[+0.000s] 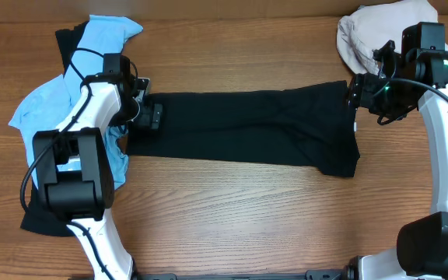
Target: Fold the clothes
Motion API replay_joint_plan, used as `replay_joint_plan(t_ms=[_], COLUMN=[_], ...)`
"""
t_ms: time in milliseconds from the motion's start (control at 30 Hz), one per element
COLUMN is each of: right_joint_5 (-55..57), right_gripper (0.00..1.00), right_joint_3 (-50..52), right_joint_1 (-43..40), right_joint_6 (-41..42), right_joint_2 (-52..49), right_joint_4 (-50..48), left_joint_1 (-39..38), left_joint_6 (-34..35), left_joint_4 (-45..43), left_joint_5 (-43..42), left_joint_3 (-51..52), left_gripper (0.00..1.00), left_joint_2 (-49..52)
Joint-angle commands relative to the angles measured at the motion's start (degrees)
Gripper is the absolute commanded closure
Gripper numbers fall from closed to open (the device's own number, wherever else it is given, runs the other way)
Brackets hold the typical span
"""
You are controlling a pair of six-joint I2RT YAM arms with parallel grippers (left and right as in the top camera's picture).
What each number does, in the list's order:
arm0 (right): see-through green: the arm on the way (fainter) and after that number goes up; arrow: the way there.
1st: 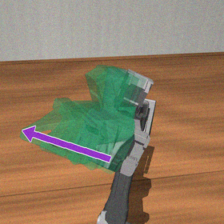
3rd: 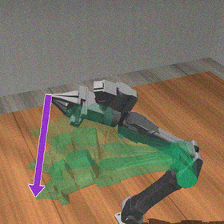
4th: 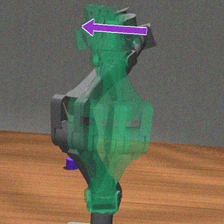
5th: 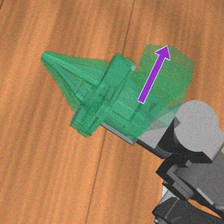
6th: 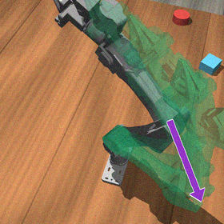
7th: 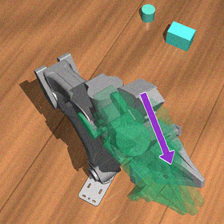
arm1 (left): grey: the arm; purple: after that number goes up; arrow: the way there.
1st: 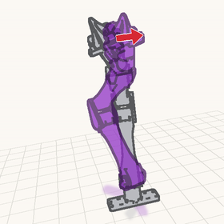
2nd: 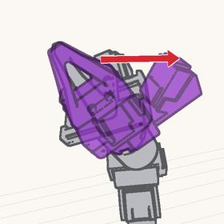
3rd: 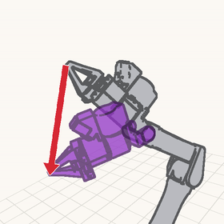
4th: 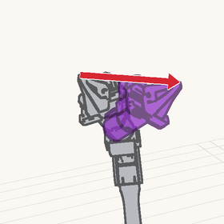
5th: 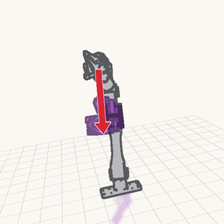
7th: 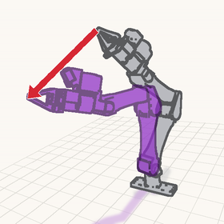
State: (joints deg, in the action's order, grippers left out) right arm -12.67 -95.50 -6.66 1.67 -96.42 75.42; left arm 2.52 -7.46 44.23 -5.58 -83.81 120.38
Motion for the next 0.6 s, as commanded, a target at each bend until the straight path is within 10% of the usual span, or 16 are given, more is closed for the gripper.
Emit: replay_joint_plan(t_ms=[0, 567], right_joint_5=[-0.3, -3.5], right_gripper=[0.29, 0.29], right_joint_3=[-0.3, -0.3], right_joint_1=[-0.1, -0.1], right_joint_6=[-0.2, 1.6], right_joint_2=[0.2, 0.2], right_joint_4=[-0.6, -8.8], left_joint_1=[0.5, 0.5], left_joint_6=[2.5, 11.5], left_joint_4=[0.2, 3.5], left_joint_5=[-1.6, -2.1], left_joint_3=[5.8, 5.9], left_gripper=[0.13, 0.94], left_joint_2=[3.9, 3.9])
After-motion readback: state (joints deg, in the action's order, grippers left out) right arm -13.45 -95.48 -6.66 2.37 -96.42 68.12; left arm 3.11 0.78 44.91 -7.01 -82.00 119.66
